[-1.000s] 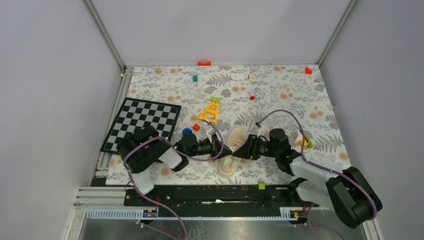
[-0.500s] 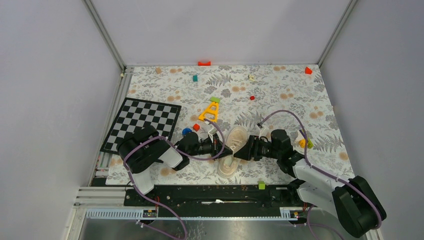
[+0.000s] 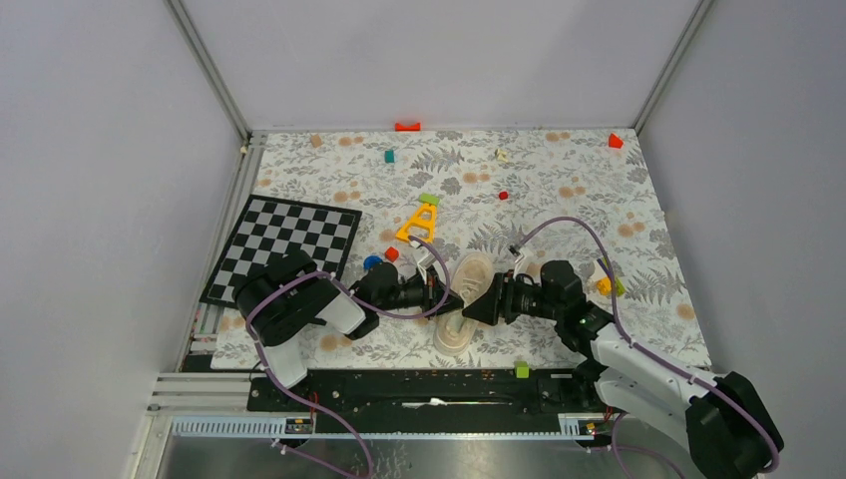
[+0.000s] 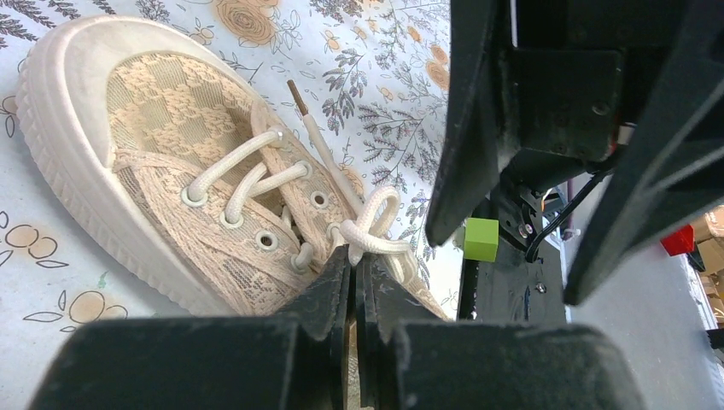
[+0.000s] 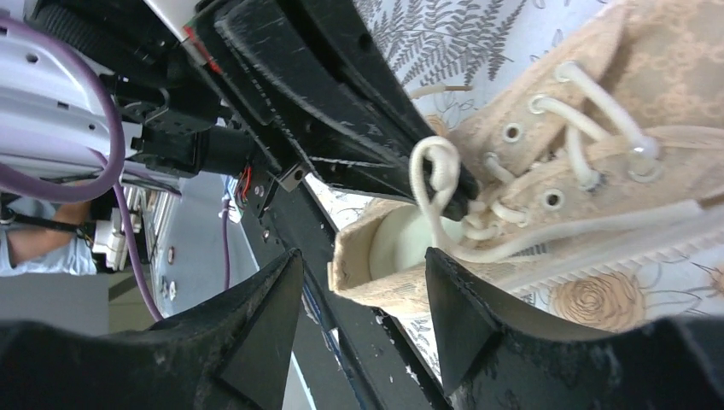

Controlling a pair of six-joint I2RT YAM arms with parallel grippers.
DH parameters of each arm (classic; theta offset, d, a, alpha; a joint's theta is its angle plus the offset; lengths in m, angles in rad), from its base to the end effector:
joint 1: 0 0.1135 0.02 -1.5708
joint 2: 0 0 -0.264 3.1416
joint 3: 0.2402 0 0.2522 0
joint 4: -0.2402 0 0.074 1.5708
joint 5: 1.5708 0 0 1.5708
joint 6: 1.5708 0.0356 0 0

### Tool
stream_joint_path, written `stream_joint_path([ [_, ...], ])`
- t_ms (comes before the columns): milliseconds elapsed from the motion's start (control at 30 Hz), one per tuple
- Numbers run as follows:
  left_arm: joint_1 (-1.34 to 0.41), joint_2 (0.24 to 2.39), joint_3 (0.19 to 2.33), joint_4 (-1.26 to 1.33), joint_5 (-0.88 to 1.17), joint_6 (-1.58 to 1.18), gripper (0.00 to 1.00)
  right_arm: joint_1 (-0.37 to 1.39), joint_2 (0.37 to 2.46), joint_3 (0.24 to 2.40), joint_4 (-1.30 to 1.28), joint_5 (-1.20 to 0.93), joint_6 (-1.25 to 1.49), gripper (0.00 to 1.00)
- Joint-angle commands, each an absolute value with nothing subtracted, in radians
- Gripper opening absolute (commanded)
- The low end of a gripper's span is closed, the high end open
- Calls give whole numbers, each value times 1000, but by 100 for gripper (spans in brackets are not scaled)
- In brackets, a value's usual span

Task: Tie the shoes
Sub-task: Cross the shoelace with the shoelace.

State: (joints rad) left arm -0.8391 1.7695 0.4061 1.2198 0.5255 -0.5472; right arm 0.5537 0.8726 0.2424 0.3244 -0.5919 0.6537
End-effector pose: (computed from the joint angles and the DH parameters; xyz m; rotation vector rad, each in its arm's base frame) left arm 0.1771 -0.2240 0.1300 0.7071 1.7976 -1.4301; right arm 0.1446 0.1128 0.1887 -0.3492 2.0359 1.3448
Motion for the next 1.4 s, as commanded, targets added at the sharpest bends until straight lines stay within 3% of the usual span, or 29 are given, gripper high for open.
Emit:
stream_joint_path([
  [0,-842,1775,431,1227,511,-524,0,644,892,313,336,-525,605,61],
  [1033,-843,1773,430,1235,513,-526,0,711,997,354,313,-392,542,61],
  [1367,-843,1776,425,1247,515,-529,0,738,1010,365,259,-322,511,55],
])
